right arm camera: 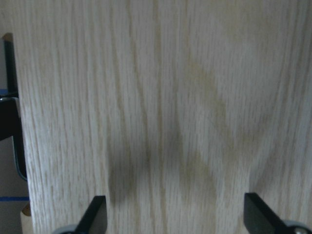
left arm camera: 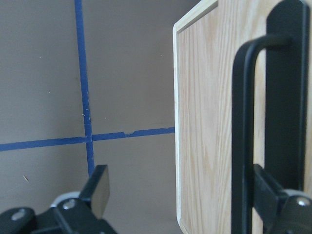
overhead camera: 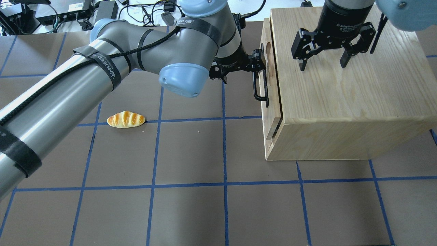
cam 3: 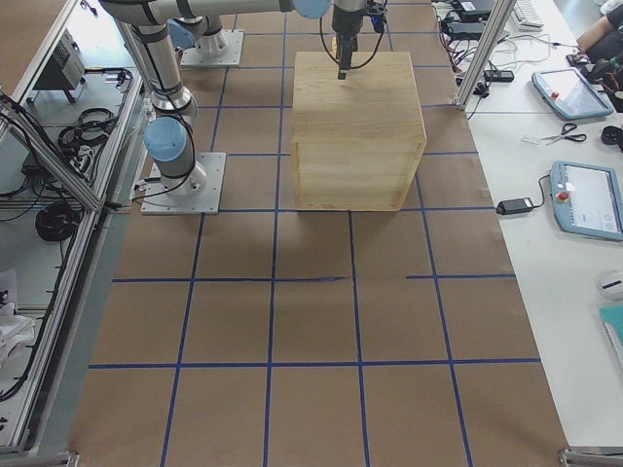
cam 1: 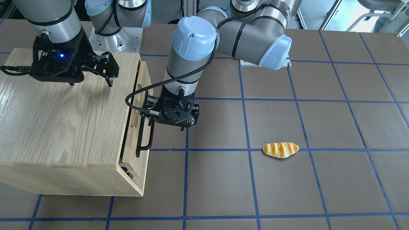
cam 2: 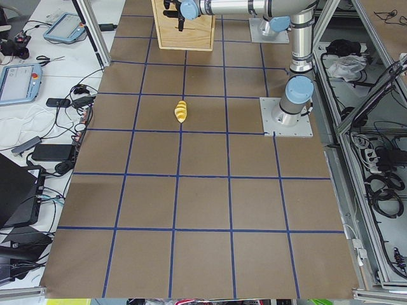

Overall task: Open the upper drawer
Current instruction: 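Pull the handle with the left gripper, sliding the drawer out toward the robot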

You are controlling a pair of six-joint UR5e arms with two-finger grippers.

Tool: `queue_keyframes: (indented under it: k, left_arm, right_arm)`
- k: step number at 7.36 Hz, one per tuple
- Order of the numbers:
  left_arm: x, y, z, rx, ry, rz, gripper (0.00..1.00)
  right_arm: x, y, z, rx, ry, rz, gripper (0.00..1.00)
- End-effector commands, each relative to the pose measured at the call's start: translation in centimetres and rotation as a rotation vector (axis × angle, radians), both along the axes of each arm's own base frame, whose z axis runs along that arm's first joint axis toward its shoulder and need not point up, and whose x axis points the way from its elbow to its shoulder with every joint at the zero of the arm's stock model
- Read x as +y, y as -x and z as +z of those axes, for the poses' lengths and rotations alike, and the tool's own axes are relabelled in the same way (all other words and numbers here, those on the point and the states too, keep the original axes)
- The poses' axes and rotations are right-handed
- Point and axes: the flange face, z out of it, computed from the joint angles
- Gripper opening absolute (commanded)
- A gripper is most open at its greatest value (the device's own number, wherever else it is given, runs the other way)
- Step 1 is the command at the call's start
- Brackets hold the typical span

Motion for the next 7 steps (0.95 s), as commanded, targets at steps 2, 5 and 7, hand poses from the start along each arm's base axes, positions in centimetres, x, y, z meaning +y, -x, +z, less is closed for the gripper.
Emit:
queue_keyframes:
  k: [2,5,7]
  left_arm:
    - [-0.5,-0.7,0.0,-0.021,0.007,0.010,1.00]
    - [-1.0,-1.9,-0.1,-0.034,-0.015,0.018,1.00]
    - [-1.4,-3.8,0.5,-0.057,-0.038,0.031,1.00]
  right_arm:
    - [0.0,0.0,-0.1,0.000,-0.001,-0.001,1.00]
    - [0.0,0.0,0.0,0.000,0.000,-0.001,1.00]
    - [0.0,0.0,0.0,0.000,0.000,0.001,1.00]
